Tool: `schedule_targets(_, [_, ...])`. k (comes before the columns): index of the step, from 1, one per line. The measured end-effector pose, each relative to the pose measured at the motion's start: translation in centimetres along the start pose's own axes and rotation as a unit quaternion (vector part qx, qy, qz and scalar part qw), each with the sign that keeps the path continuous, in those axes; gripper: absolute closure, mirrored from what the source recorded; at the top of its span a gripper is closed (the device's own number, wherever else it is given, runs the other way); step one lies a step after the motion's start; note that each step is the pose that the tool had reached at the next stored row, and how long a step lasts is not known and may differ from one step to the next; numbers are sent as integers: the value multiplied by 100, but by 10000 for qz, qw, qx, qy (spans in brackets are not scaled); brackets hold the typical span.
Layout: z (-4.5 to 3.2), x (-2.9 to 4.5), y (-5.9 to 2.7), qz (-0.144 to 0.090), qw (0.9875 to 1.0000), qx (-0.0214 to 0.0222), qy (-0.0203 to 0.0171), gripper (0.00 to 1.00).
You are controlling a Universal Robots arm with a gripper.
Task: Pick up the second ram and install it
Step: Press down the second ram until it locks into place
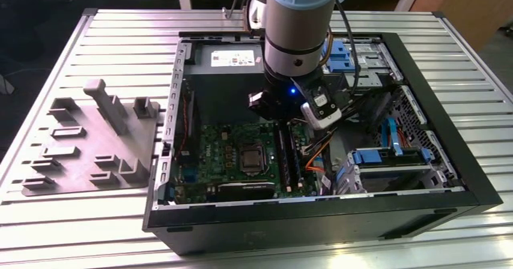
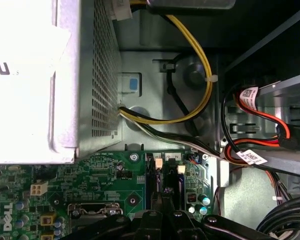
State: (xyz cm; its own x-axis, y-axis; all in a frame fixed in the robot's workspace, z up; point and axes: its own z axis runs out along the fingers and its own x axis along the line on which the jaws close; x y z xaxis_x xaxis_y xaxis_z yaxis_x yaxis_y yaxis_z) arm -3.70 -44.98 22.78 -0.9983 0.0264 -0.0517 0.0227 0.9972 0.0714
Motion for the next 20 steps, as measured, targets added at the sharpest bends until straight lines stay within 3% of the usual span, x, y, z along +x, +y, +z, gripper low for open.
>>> schedule_targets(20, [74,4,-5,0,10000,4,0,90])
